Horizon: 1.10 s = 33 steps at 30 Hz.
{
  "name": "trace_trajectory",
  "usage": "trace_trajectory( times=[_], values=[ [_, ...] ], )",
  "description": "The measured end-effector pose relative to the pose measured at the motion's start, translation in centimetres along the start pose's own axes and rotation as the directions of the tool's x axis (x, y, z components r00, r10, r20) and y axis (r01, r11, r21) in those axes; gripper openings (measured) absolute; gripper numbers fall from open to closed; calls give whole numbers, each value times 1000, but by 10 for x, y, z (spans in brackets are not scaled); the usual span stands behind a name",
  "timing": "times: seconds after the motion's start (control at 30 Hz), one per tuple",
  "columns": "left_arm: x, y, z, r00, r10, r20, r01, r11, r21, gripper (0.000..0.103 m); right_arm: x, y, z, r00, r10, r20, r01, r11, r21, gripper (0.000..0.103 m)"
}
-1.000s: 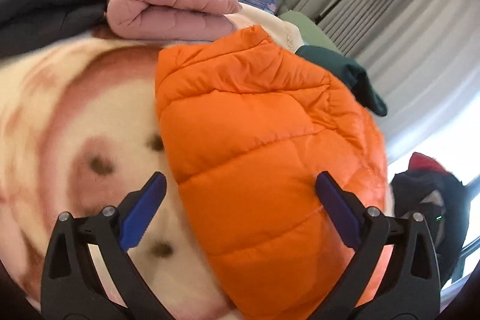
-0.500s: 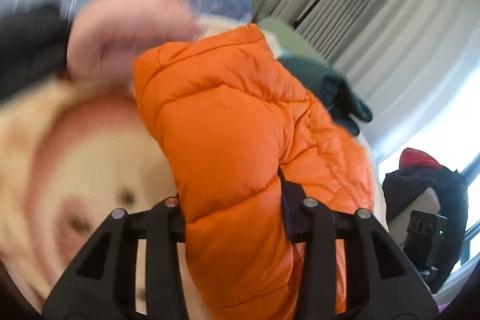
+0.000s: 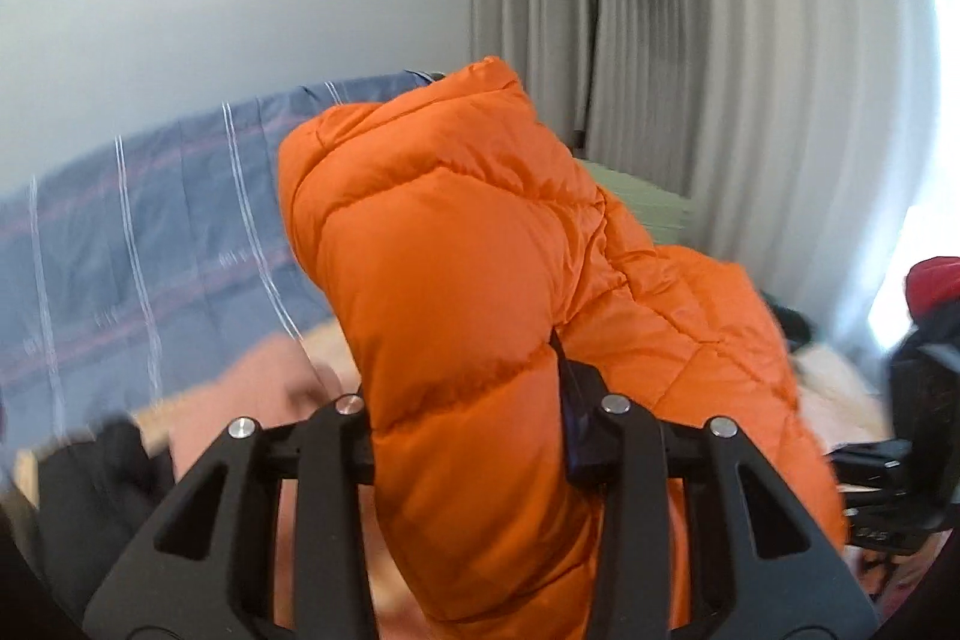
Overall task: Fold large clothes
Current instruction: 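Lift and roll the jacket over with both grippers, folding it in half, then lay the folded jacket beside the dark green garment and open both grippers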
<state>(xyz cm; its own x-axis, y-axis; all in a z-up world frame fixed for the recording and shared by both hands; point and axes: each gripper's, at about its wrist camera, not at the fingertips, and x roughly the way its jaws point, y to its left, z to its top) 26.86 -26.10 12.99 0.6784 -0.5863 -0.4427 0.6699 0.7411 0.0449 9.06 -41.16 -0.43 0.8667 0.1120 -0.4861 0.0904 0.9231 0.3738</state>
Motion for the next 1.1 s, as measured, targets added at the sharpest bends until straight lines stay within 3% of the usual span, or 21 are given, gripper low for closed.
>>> trace_trajectory(
  times=[0.13, 0.17, 0.2, 0.27, 0.33, 0.43, 0.5, 0.57, 0.7, 0.77, 0.83, 0.93, 1.1],
  values=[
    [75, -5, 32, 989, 146, 17, -147, 985, 90, 39, 60, -23, 37, 992, -122, 16, 122, 993, 9, 15],
    [95, -5, 33, 982, 189, 12, -189, 977, 96, 45, 80, -29, 40, 987, -163, 3, 163, 987, 10, 15],
    [116, -4, 31, 971, 237, -6, -235, 967, 94, 53, 97, -37, 40, 982, -188, -23, 189, 982, 19, 15],
    [158, 1, 14, 936, 343, -78, -337, 939, 73, 60, 140, -53, 34, 967, -225, -124, 231, 972, 43, 15],
    [195, 12, -23, 916, 359, -182, -360, 933, 30, 60, 188, -79, 11, 932, -262, -250, 295, 950, 104, 22],
    [221, 13, -76, 910, 315, -270, -313, 948, 54, 60, 199, -98, 0, 931, -271, -245, 317, 932, 177, 25],
    [218, 12, -97, 920, 306, -244, -305, 951, 43, 59, 192, -92, 0, 921, -320, -223, 357, 922, 149, 25],
    [210, 16, -104, 937, 271, -222, -284, 958, -30, 60, 190, -91, -6, 913, -349, -213, 382, 913, 144, 25],
    [189, 13, -103, 942, 244, -228, -264, 963, -57, 67, 174, -82, -18, 902, -389, -187, 416, 898, 140, 26],
    [171, 7, -102, 949, 231, -216, -246, 968, -45, 77, 172, -88, -19, 904, -384, -187, 413, 899, 148, 35],
    [157, -1, -105, 956, 215, -200, -227, 973, -39, 80, 160, -92, -20, 907, -375, -193, 410, 892, 192, 53],
    [125, -10, -110, 967, 179, -184, -187, 982, -30, 81, 134, -95, -20, 939, -293, -178, 333, 904, 269, 53],
    [85, -18, -116, 974, 159, -162, -168, 985, -43, 87, 72, -80, -31, 957, -256, -138, 281, 936, 214, 55]
  ],
)
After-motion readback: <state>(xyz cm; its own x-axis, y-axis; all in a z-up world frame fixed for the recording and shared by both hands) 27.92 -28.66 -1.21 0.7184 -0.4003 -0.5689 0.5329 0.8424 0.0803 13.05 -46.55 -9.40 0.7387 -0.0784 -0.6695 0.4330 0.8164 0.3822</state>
